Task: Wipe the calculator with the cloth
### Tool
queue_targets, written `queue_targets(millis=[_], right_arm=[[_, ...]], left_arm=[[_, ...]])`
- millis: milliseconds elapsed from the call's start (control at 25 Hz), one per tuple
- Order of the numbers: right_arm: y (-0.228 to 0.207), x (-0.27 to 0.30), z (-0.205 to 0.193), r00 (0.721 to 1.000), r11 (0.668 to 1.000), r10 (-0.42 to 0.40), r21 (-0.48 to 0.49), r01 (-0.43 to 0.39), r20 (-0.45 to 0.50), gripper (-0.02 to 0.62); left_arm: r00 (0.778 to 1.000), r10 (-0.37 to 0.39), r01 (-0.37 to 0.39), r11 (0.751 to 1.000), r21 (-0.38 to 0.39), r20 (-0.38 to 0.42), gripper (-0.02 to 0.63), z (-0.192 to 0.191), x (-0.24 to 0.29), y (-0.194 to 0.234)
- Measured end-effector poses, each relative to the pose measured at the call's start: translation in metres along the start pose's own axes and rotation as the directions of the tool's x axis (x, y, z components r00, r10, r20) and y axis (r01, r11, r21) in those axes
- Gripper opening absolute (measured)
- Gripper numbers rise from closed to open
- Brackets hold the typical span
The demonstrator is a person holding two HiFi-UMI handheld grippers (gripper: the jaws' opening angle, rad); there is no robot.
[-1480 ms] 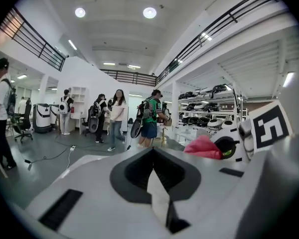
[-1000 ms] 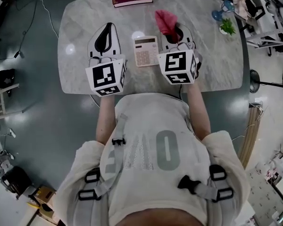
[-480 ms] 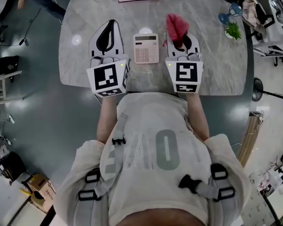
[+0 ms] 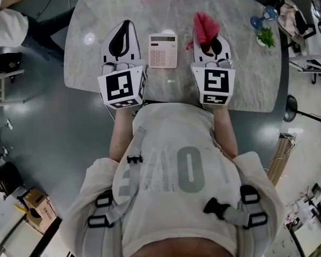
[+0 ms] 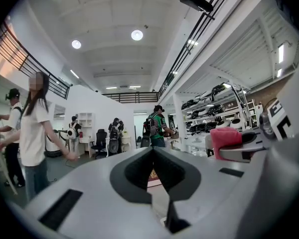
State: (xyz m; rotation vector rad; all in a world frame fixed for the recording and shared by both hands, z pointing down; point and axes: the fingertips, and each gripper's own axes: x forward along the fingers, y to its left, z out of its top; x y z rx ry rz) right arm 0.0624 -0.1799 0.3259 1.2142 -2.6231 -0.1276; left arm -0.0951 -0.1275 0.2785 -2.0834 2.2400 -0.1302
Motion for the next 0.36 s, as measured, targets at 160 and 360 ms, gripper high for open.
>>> queue_targets(millis=[160,360], right_arm=[[-0.004,-0.005,0.0,1.0,1.0,0.005,-0.005,-0.005,0.007,0.055],[-0.008,-0.008,0.001,1.0,1.0,0.013,-0.014,-0.013,0.014,0.055]], left_arm=[[1.0,0.002,-0.002,1.0,0.002,-0.002,0.02,0.0,-0.002,-0.007],[1.0,0.007,-0.007,1.0,0.009,-0.001,0.02,0.003,-0.003,-0.014]])
